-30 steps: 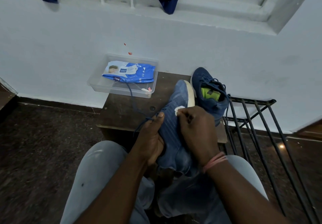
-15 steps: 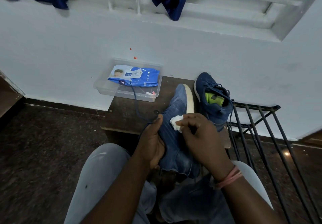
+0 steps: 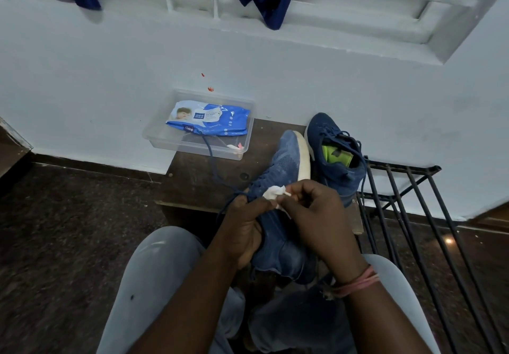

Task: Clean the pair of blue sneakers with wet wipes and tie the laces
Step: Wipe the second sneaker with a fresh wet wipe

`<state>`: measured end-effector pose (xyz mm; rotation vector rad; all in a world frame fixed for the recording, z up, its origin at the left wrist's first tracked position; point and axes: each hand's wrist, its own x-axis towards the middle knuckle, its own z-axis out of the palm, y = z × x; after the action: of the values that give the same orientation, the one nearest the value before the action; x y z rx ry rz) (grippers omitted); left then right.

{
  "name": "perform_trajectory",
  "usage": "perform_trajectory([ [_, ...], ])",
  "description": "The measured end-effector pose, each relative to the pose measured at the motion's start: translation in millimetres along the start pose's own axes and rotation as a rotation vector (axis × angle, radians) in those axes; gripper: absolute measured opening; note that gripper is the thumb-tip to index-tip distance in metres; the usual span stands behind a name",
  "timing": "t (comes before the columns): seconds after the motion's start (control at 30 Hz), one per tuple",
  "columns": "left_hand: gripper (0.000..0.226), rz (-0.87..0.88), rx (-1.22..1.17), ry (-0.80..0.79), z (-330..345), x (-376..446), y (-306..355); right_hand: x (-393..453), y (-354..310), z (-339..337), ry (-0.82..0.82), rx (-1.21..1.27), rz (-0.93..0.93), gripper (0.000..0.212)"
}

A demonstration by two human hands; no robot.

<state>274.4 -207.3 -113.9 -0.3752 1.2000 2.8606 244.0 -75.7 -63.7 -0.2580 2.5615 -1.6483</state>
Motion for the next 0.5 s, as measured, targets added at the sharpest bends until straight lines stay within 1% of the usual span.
perform_trajectory([
  [0.07,0.032,0.008,-0.010,-0.010,-2,0,-1,0,-3,-5,-0.032,0.079,0.033,0.006],
  [0.13,0.032,0.015,-0.021,-0.035,-3,0,0,-1,-8,-9,-0.062,0.244,0.092,0.006],
  [0.2,0.041,0.004,-0.043,-0.052,-7,3,-1,2,-14,-13,-0.003,0.415,0.136,0.007],
  [0.23,0.045,-0.017,-0.056,-0.041,-8,3,0,5,-14,-16,0.083,0.362,0.100,0.007],
  [0.33,0.046,-0.047,-0.094,-0.039,-7,2,3,16,-14,-23,0.385,-0.156,-0.149,0.013],
  [0.37,0.045,-0.054,-0.110,-0.040,-4,2,4,18,-15,-23,0.425,-0.276,-0.230,0.013],
  [0.4,0.047,-0.057,-0.121,-0.032,-2,1,5,20,-14,-19,0.406,-0.359,-0.312,0.014],
  [0.5,0.047,-0.047,-0.128,-0.006,1,0,2,20,5,2,0.149,-0.547,-0.530,0.020],
])
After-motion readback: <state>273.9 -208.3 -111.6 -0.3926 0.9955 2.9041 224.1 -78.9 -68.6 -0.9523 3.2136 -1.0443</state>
